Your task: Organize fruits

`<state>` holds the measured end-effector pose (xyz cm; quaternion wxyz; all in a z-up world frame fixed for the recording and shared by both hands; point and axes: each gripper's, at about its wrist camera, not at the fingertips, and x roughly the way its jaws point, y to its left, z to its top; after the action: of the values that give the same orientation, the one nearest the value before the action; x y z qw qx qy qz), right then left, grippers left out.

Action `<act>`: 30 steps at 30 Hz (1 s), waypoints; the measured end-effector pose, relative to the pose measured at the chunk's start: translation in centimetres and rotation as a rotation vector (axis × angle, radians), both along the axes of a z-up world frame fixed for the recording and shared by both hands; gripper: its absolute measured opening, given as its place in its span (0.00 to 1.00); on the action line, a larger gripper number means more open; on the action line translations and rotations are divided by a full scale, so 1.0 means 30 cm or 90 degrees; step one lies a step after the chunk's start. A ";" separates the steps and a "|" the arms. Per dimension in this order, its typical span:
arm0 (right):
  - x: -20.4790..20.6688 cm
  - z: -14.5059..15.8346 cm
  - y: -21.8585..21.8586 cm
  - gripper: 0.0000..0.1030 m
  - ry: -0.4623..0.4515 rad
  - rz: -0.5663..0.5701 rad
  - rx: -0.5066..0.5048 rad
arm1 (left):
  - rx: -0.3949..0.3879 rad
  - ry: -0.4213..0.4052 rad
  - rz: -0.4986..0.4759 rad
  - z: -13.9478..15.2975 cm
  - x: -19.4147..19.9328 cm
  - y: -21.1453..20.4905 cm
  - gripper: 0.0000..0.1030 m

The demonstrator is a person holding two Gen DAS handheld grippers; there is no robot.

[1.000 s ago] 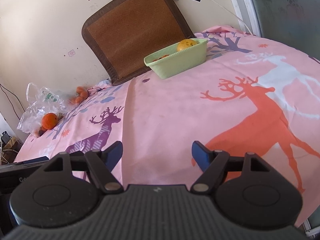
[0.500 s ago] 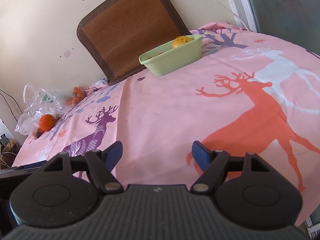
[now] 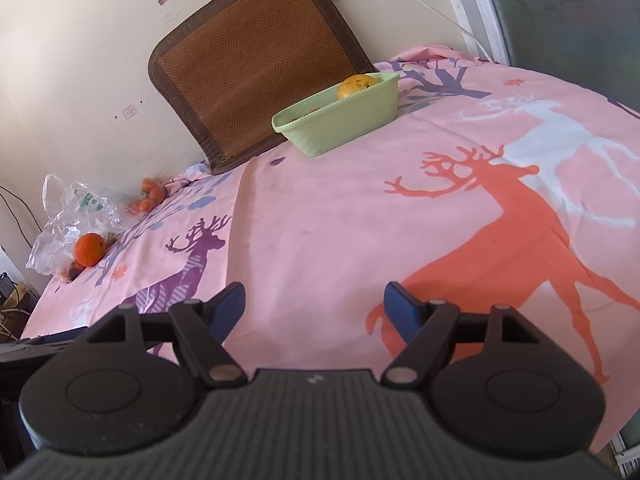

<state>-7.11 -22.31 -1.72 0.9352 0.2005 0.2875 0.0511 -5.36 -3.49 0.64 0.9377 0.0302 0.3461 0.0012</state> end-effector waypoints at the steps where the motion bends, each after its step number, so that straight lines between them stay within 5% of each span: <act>1: 0.001 -0.001 0.000 0.76 0.000 0.000 0.000 | -0.001 -0.002 0.000 0.001 0.000 0.001 1.00; 30: 0.002 -0.001 0.001 0.76 0.000 0.000 0.000 | 0.006 0.011 0.012 -0.008 0.005 0.006 1.00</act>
<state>-7.04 -22.29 -1.74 0.9352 0.2003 0.2875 0.0510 -5.19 -3.32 0.38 0.9344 0.0313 0.3547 0.0117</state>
